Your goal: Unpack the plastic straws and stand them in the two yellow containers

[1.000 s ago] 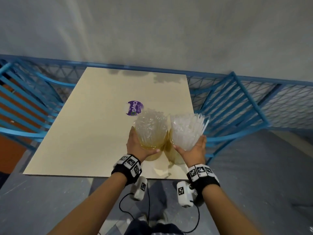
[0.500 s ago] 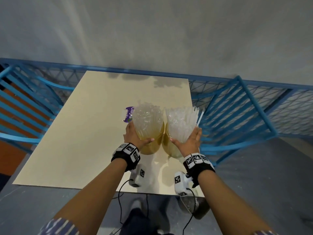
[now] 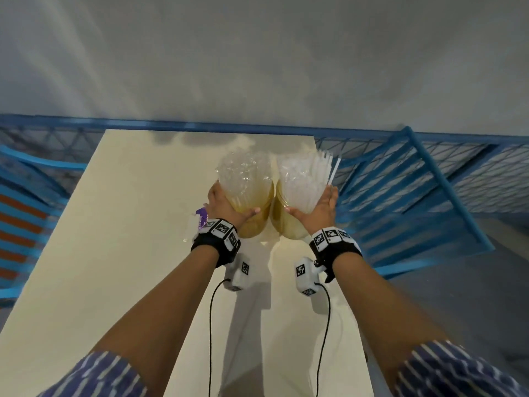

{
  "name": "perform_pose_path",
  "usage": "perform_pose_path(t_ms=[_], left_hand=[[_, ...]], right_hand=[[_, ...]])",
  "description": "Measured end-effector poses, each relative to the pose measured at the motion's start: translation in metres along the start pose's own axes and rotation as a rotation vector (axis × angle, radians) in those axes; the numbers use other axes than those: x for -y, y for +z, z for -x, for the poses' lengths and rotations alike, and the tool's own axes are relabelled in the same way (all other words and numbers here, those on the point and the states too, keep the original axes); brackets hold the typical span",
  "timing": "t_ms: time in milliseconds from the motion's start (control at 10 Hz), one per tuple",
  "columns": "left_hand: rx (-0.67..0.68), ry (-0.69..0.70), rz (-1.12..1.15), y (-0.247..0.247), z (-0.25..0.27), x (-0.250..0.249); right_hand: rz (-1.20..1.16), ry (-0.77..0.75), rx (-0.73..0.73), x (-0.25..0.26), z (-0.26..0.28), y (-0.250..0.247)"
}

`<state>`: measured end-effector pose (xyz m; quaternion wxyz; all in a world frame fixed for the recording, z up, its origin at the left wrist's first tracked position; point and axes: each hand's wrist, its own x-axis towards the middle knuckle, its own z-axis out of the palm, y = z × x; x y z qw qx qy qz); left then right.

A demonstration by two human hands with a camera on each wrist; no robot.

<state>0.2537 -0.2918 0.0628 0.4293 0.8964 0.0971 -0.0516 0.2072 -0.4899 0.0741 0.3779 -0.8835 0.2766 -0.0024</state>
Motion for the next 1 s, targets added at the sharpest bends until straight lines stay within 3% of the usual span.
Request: perform_pose_path(t_ms=[600,800,900,1000], left_hand=[[0.031,-0.006,-0.062,0.018,-0.175,-0.049],[0.114,0.007,-0.138,0.009,-0.183,-0.051],[0.114,0.038,-0.142,-0.003,-0.176,-0.049],[0.051,0.068,-0.085,-0.025,-0.145,-0.03]], right_hand=[[-0.037,0.018,-0.063,0.065,-0.161,0.032],[0.026,-0.017,-0.025,0.066,-0.161,0.029],[-0.036,-0.071,-0.083,0.057,-0.148,0.019],[-0.111,-0.165,-0.116,0.027,-0.105,0.01]])
